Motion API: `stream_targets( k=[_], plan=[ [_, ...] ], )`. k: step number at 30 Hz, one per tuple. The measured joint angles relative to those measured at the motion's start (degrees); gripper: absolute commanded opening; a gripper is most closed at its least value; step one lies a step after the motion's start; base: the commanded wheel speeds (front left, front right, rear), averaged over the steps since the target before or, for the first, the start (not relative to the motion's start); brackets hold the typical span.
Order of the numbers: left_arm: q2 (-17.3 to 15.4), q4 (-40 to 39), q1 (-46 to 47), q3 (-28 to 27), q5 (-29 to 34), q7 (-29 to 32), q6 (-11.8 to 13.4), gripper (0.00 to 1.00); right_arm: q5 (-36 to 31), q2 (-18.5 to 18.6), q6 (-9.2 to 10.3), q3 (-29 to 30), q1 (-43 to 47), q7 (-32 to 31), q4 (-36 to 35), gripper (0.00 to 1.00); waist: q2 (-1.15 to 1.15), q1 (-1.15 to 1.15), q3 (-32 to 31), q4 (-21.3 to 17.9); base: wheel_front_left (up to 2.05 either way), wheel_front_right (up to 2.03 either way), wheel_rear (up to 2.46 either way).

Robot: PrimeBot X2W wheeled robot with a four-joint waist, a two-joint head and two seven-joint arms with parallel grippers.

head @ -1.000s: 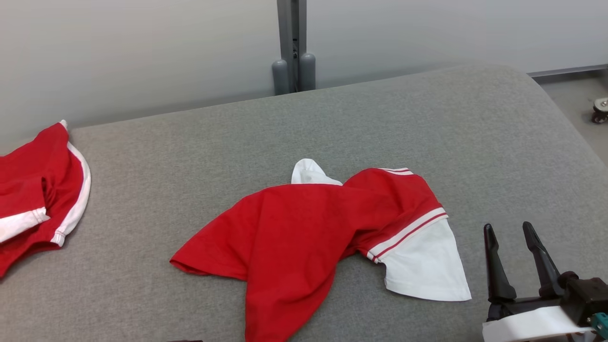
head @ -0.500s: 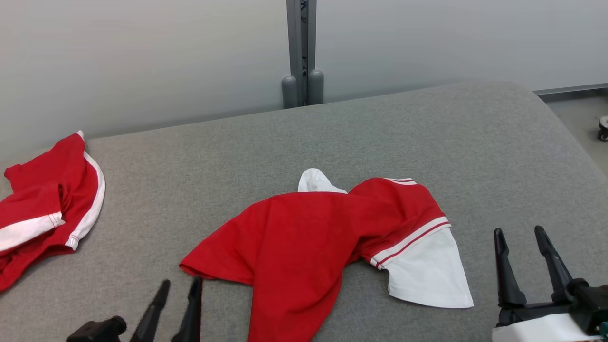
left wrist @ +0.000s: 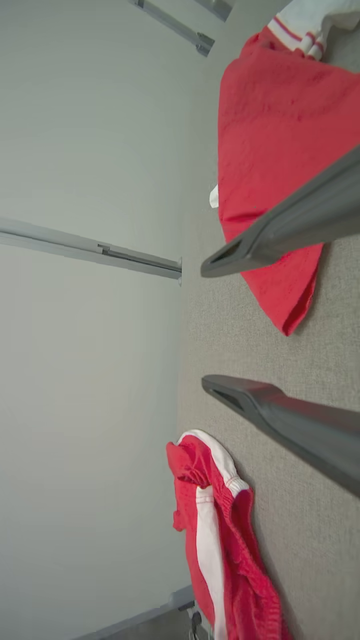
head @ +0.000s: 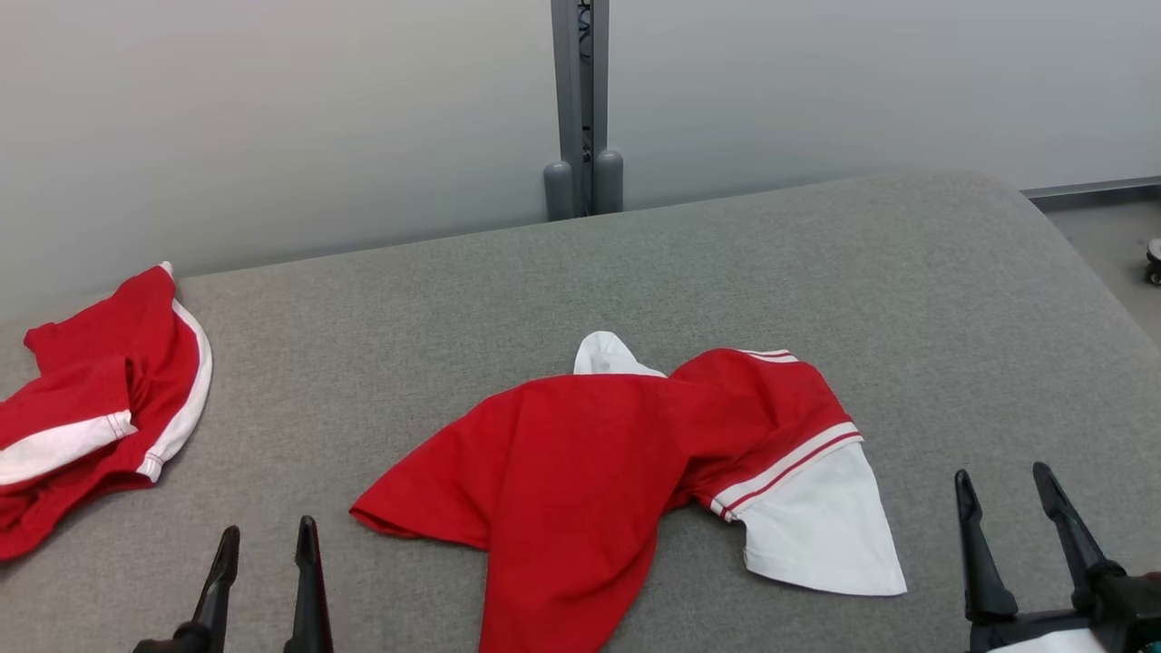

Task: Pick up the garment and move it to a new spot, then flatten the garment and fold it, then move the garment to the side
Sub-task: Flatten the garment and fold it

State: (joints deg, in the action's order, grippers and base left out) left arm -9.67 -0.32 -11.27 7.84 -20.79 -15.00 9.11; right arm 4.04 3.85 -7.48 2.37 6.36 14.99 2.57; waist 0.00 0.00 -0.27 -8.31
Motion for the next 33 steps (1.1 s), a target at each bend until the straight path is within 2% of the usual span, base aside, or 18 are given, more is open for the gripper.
stream_targets(
  k=[4,11,15,18,19,20,21,24,26,28,33],
  plan=[
    [3.4,0.3,-2.3,-4.3,4.3,0.0,-1.5,1.0,-0.4,0.1,0.0,-0.3,0.5,0.0,1.1,1.0,0.0,0.0,-0.3,0.8,0.0,0.0,0.0],
    [6.0,-0.9,-3.5,-8.0,7.8,0.0,-4.6,1.0,-0.4,-0.1,0.0,-1.3,0.1,0.0,1.9,1.0,0.0,0.0,-0.2,2.0,0.0,0.0,0.0],
    [6.5,-1.5,-3.7,-8.1,7.5,0.0,-6.2,1.0,2.1,-0.2,0.0,-1.9,-0.3,0.0,1.5,1.0,0.0,0.0,-0.1,2.1,0.0,0.0,0.0],
    [6.6,-2.4,-4.4,-5.1,4.6,0.0,-9.0,1.0,3.8,1.8,-0.02,-3.0,-1.0,0.0,1.0,1.0,0.0,0.0,0.1,2.0,0.0,0.0,0.0],
    [6.6,-2.4,-4.4,-5.1,4.6,0.0,-9.0,1.0,3.8,1.8,-0.02,-3.0,-1.0,0.0,1.0,1.0,0.0,0.0,0.1,2.0,0.0,0.0,0.0],
    [6.8,-3.3,-5.4,-2.8,3.5,4.2,-10.2,1.0,4.6,5.3,-0.02,-4.8,-0.9,-0.4,2.6,1.0,0.0,0.0,0.3,2.0,0.0,0.0,0.0],
    [6.8,-3.3,-5.4,-2.8,3.5,4.2,-10.2,1.0,4.6,5.3,-0.02,-4.8,-0.9,-0.4,2.6,1.0,0.0,0.0,0.3,2.0,0.0,0.0,0.0],
    [6.5,-6.1,-6.7,0.7,0.5,16.3,-11.9,1.0,7.0,10.5,-0.01,-9.4,-1.0,-7.6,4.2,1.0,0.0,0.0,0.9,2.0,0.0,0.0,0.0],
    [5.8,-8.2,-8.3,2.8,-1.1,24.5,-12.2,1.0,9.2,12.7,-0.02,-11.5,-1.4,-12.2,4.8,1.0,0.0,0.0,1.7,1.9,0.0,0.0,0.0],
    [5.5,-10.0,-8.8,3.3,-3.2,28.9,-11.7,1.0,9.5,14.6,-0.02,-12.3,-2.6,-16.0,6.4,1.0,0.0,0.0,2.9,1.9,0.0,0.0,0.0],
    [5.4,-9.2,-8.4,5.6,-4.3,36.3,-10.6,1.0,9.7,13.6,-0.02,-13.9,-6.6,-20.4,12.3,1.0,0.0,0.0,6.5,1.8,0.0,0.0,0.0]
  ],
)
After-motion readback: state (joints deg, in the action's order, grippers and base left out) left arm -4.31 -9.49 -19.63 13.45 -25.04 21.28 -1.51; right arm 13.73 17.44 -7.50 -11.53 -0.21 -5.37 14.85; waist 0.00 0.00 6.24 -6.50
